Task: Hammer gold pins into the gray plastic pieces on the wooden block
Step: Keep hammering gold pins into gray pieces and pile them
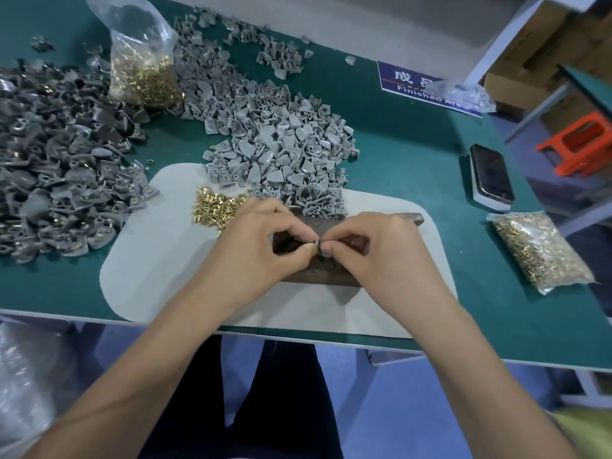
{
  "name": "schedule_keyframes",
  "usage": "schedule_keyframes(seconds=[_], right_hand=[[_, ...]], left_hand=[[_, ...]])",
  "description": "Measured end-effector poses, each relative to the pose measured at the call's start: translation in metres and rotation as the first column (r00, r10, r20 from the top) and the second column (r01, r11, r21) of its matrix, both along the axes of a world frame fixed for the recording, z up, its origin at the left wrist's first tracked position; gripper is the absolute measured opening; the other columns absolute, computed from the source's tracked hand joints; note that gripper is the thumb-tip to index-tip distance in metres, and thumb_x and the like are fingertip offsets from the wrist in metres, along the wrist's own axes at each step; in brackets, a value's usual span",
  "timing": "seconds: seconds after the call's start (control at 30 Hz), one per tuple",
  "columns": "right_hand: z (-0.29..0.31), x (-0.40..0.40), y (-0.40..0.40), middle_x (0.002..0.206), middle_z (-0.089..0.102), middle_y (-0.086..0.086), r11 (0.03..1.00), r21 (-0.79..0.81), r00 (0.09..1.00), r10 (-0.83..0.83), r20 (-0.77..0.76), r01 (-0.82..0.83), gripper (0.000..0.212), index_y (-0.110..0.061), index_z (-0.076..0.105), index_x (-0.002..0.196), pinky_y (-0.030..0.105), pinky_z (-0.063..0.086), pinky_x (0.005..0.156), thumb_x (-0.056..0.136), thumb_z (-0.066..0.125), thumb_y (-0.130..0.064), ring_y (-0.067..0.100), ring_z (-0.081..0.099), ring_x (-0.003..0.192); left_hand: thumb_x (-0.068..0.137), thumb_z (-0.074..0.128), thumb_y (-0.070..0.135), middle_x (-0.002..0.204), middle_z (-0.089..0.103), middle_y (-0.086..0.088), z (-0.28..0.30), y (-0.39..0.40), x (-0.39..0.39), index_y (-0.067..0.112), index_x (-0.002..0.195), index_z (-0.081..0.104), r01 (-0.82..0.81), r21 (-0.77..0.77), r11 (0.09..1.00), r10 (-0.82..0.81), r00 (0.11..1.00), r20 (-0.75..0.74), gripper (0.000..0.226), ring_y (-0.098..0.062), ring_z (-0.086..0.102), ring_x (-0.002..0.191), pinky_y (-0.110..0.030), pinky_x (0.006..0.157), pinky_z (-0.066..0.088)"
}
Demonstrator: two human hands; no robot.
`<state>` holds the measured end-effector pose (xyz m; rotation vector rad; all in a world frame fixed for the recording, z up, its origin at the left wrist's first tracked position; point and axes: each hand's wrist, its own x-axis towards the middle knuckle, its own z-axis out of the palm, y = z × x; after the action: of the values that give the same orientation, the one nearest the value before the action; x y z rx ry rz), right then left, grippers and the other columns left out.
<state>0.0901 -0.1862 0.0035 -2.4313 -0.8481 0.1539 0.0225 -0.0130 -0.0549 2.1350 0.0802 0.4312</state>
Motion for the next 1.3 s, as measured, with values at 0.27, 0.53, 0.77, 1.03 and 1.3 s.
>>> schedule_keyframes(seconds=[0.27, 0.53, 0.77, 1.03, 1.3], right_hand=[[-0.011, -0.003, -0.005, 0.072, 0.066, -0.013, 0.995, 0.083, 0.999, -0.053, -0.012, 0.054, 0.009, -0.026, 0.078, 0.080, 0.015, 0.041, 0.065, 0.084, 0.079, -0.019, 0.007, 0.059, 0.073], [-0.006, -0.008, -0.002, 0.068, 0.055, -0.011, 1.000, -0.020, 0.989, 0.016, 0.150, -0.013, 0.008, -0.020, 0.076, 0.081, 0.023, 0.037, 0.065, 0.084, 0.075, -0.013, 0.010, 0.048, 0.068], [0.009, -0.013, 0.007, 0.084, 0.063, 0.002, 0.975, -0.208, 0.974, 0.113, 0.196, -0.071, 0.009, -0.016, 0.074, 0.086, 0.043, 0.048, 0.077, 0.091, 0.066, -0.015, 0.024, 0.059, 0.082], [0.013, -0.013, 0.014, 0.089, 0.063, 0.005, 0.951, -0.296, 0.972, 0.145, 0.183, -0.086, 0.012, -0.014, 0.073, 0.090, 0.043, 0.046, 0.080, 0.094, 0.061, -0.013, 0.028, 0.059, 0.088], [-0.008, -0.005, -0.004, 0.067, 0.062, -0.002, 0.996, -0.018, 0.976, 0.085, 0.198, -0.083, 0.013, -0.017, 0.077, 0.079, 0.027, 0.041, 0.067, 0.084, 0.073, -0.006, 0.011, 0.053, 0.068]], left_hand=[[0.079, 0.080, 0.030, 0.085, 0.058, 0.016, 0.004, -0.001, -0.001, 0.034, 0.084, 0.073, 0.037, 0.085, 0.996, -0.036, 0.999, -0.015, 0.008, -0.002, 0.047, 0.096, -0.014, 0.080, 0.035], [0.080, 0.076, 0.030, 0.079, 0.053, 0.014, 0.002, -0.004, -0.001, 0.033, 0.084, 0.072, 0.010, 0.147, 0.989, -0.015, 0.999, 0.039, 0.006, -0.012, 0.048, 0.090, -0.039, 0.077, 0.046], [0.085, 0.079, 0.029, 0.090, 0.062, 0.010, -0.006, -0.001, -0.002, 0.023, 0.091, 0.078, 0.024, 0.161, 0.987, -0.046, 0.989, 0.138, 0.008, -0.016, 0.049, 0.094, -0.037, 0.079, 0.044], [0.084, 0.080, 0.031, 0.089, 0.063, 0.010, -0.012, -0.001, 0.000, 0.022, 0.089, 0.077, 0.017, 0.120, 0.993, -0.039, 0.983, 0.179, 0.011, -0.019, 0.050, 0.093, -0.040, 0.076, 0.046], [0.086, 0.070, 0.038, 0.093, 0.063, 0.017, -0.014, -0.001, -0.002, 0.030, 0.094, 0.073, 0.022, 0.115, 0.993, -0.041, 0.986, 0.162, 0.012, -0.016, 0.051, 0.099, -0.035, 0.084, 0.044]])
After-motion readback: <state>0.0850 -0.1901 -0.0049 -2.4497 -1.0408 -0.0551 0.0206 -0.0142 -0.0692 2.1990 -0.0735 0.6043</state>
